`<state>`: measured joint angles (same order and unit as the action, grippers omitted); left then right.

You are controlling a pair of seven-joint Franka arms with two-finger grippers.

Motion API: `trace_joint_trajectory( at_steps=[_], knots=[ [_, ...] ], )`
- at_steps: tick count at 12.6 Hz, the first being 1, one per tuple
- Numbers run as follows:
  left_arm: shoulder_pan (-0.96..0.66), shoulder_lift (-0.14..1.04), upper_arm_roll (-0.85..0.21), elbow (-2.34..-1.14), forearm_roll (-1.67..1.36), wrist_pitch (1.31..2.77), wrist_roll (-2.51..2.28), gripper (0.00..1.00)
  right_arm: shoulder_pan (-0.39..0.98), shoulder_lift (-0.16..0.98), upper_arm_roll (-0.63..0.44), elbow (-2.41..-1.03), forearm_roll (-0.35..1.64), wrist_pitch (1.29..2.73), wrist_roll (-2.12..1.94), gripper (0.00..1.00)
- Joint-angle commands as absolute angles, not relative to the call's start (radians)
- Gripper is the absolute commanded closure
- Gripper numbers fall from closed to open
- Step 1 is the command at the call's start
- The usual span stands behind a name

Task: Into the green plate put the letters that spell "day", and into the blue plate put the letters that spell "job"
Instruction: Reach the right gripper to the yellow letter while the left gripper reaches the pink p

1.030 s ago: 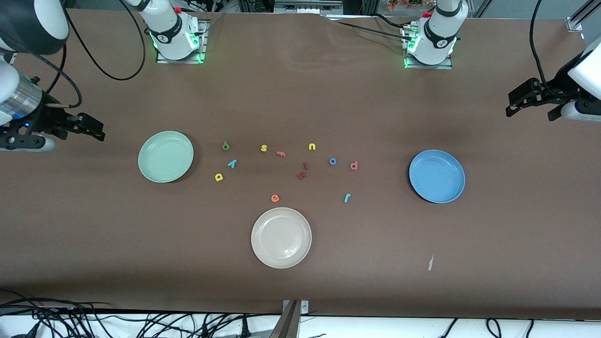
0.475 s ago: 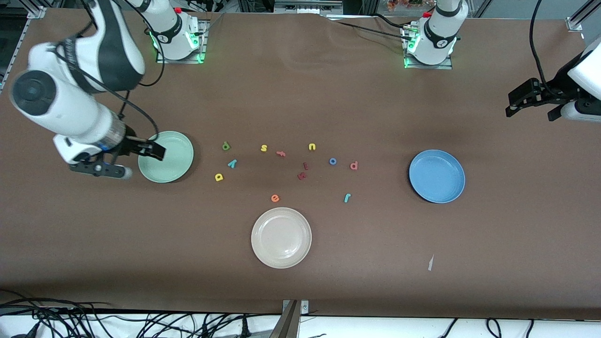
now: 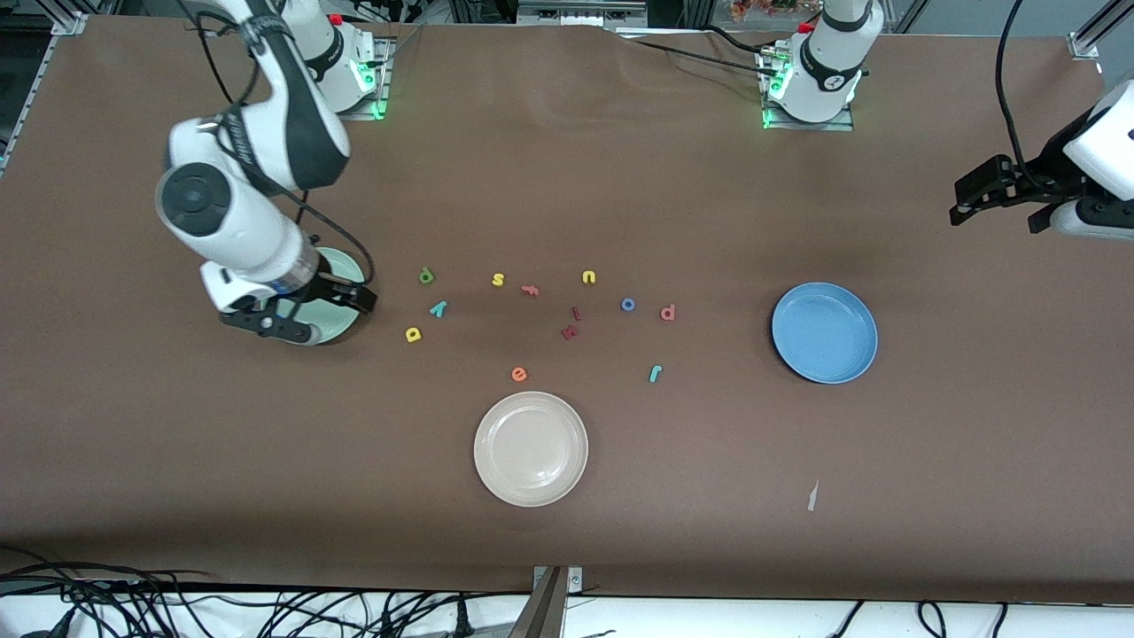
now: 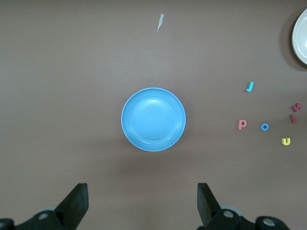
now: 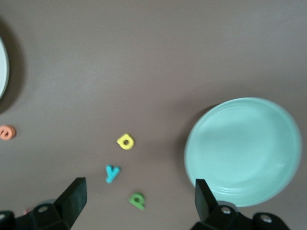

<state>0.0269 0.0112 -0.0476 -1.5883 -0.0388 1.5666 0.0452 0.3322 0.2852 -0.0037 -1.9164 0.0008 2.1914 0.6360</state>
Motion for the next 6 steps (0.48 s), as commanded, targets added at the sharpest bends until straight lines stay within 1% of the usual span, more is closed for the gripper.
trace_joint_trajectory(
  at_steps=[1,2,5,6],
  knots=[
    [0.022,0.041,-0.046,-1.565,-0.051,1.546,0.051,0.00,0.388,0.427,-0.002,-1.934,0.006,2.394,0.835,0.01],
    [0.020,0.044,-0.046,-1.565,-0.049,1.548,0.052,0.00,0.405,0.446,-0.002,-1.933,0.005,2.405,0.900,0.01],
    [0.020,0.060,-0.046,-1.557,-0.040,1.557,0.043,0.00,0.419,0.483,-0.002,-1.939,0.006,2.410,1.000,0.09],
    [0.021,0.067,-0.046,-1.557,-0.038,1.555,0.043,0.00,0.419,0.488,-0.002,-1.947,0.006,2.411,1.006,0.14]
  ],
)
